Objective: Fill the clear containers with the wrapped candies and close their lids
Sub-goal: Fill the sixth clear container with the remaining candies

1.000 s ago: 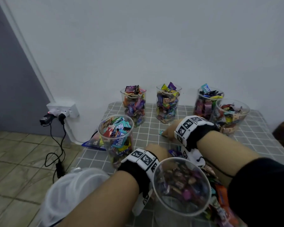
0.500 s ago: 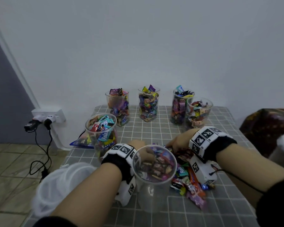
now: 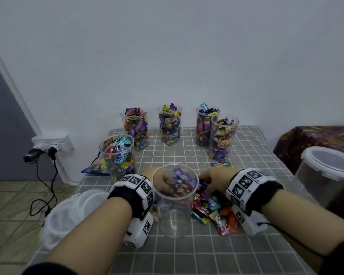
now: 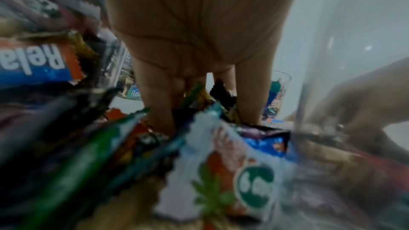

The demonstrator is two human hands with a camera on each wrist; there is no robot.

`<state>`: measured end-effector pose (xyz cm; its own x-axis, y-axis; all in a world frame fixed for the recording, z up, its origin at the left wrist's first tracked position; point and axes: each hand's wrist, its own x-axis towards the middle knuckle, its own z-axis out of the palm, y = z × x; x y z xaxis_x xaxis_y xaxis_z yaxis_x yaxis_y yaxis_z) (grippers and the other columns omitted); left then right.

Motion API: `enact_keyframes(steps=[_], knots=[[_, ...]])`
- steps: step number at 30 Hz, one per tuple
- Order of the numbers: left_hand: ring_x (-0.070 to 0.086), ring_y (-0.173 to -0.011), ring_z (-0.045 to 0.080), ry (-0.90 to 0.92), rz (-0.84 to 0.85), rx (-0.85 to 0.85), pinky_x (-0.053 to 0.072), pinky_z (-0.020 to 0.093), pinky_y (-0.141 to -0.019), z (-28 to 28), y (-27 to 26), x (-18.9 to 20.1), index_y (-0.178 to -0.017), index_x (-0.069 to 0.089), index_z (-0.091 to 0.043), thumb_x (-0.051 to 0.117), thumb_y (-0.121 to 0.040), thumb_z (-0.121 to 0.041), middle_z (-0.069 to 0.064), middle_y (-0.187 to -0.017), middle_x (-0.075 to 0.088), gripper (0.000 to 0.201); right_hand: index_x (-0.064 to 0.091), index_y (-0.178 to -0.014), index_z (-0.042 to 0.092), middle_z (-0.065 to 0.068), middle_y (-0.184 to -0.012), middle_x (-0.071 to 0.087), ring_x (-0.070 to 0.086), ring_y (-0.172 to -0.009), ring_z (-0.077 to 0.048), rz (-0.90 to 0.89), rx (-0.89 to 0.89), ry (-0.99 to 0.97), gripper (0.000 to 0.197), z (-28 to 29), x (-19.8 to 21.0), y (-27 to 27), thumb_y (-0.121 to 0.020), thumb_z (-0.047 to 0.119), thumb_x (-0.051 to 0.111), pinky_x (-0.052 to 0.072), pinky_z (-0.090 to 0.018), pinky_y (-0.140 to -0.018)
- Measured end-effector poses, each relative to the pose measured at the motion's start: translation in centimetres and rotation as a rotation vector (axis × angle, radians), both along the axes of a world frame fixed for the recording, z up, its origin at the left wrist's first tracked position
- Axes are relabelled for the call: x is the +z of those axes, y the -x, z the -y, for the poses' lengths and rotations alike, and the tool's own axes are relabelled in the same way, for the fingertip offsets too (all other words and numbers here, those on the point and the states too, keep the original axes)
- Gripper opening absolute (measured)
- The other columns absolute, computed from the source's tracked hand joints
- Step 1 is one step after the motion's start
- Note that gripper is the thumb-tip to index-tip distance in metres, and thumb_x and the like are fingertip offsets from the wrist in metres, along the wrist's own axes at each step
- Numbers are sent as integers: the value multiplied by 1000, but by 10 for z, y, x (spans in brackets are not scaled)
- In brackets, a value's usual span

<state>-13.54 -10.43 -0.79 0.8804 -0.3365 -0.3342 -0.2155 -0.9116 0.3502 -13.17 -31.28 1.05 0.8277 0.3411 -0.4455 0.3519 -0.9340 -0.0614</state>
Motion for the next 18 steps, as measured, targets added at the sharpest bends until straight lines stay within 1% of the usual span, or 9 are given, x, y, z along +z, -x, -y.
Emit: enact_keyframes(steps=[2, 4, 7, 9, 11, 13, 14, 16, 18], knots=[[60, -105, 23, -51, 55, 22, 45, 28, -89, -1, 1, 0, -119, 66, -20, 65, -86, -33, 5, -113, 67, 35, 47, -139, 28, -2, -133, 56, 53, -118, -22, 51, -22, -2, 49, 1, 1, 4, -91, 24, 59, 43, -28, -89], [60, -103, 25, -67, 85, 39, 46, 31, -90, -1, 3, 0, -115, 67, -15, 65, -86, -36, 8, -110, 67, 36, 51, -134, 27, -5, -132, 56, 53, -118, -23, 92, -36, -17, 43, 3, 0, 7, -92, 22, 56, 44, -29, -91], [61, -101, 26, -59, 97, 52, 45, 33, -88, -4, 7, 2, -111, 69, -13, 65, -85, -37, 10, -107, 67, 36, 57, -128, 25, -6, -128, 59, 55, -115, -23, 129, -63, -73, 36, 6, -3, 10, -93, 20, 55, 45, -30, -91], [60, -101, 25, -43, 112, 50, 45, 31, -87, -5, 9, 4, -112, 68, -13, 65, -85, -37, 10, -108, 67, 35, 60, -125, 23, -4, -125, 59, 56, -112, -22, 143, -86, -132, 33, 9, -2, 12, -92, 20, 56, 45, -29, -89], [60, -98, 25, -34, 138, 59, 44, 29, -81, -5, 11, 6, -108, 69, -13, 64, -86, -36, 12, -105, 67, 33, 61, -123, 22, -5, -122, 60, 56, -108, -20, 149, -119, -203, 32, 12, 1, 13, -92, 18, 57, 46, -28, -86], [60, -94, 26, -23, 179, 71, 43, 28, -76, -6, 12, 10, -106, 70, -15, 63, -86, -37, 13, -101, 67, 30, 61, -122, 21, -5, -113, 62, 56, -98, -18, 143, -148, -286, 31, 15, 4, 14, -91, 17, 58, 45, -26, -78], [60, -93, 26, -13, 201, 79, 42, 27, -75, -5, 13, 12, -107, 70, -16, 63, -86, -38, 13, -101, 67, 31, 62, -121, 20, -2, -104, 62, 54, -92, -16, 131, -161, -331, 31, 17, 5, 14, -90, 16, 59, 43, -23, -73], [61, -94, 26, 22, 225, 97, 43, 27, -75, -5, 15, 17, -107, 70, -16, 63, -86, -40, 12, -99, 67, 32, 63, -118, 17, 7, -80, 56, 51, -82, -13, 103, -188, -427, 29, 19, 8, 15, -89, 15, 62, 39, -15, -59], [61, -91, 26, 70, 235, 117, 45, 29, -76, -5, 16, 18, -101, 71, -16, 63, -85, -41, 11, -96, 68, 31, 65, -116, 17, 12, -71, 51, 51, -72, -9, 99, -197, -504, 28, 19, 10, 16, -88, 15, 64, 35, -8, -53]])
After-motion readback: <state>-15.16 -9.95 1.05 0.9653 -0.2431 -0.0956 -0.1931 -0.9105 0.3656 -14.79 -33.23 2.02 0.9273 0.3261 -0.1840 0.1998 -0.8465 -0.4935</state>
